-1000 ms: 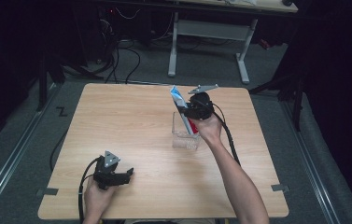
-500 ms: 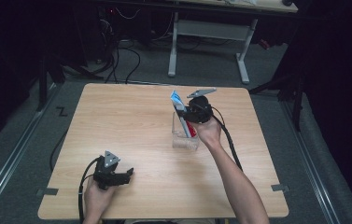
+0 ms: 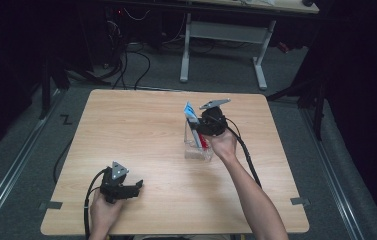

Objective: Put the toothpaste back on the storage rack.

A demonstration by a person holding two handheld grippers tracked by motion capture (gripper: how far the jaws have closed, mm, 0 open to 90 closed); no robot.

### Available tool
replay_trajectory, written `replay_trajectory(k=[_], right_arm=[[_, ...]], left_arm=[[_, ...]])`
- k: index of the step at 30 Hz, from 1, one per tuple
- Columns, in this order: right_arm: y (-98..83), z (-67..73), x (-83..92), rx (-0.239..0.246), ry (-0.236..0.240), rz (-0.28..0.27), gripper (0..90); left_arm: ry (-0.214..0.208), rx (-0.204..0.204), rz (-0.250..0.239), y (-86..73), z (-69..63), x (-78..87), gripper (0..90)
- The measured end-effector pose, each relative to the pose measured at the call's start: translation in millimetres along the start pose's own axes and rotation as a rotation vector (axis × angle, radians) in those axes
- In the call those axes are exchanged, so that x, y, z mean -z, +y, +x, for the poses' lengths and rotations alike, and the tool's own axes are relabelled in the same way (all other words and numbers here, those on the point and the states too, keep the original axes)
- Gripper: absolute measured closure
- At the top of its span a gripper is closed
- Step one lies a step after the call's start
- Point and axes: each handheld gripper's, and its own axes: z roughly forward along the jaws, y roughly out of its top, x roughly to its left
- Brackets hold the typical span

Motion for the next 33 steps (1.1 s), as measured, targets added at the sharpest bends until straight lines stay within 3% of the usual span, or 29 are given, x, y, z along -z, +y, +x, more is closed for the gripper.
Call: replay_trajectory(k=[20, 33], right_arm=[[-7.3, 0.9, -8.0, 0.004, -0.003, 0.040, 65.5], [-9.3, 1.8, -0.8, 0.001, -0.013, 0.019, 49.9]], left_arm=[[0.001, 0.000, -0.001, 0.0, 0.0, -0.1, 17.5], [0.001, 0.000, 0.000, 0.0, 0.0, 0.0, 17.5]])
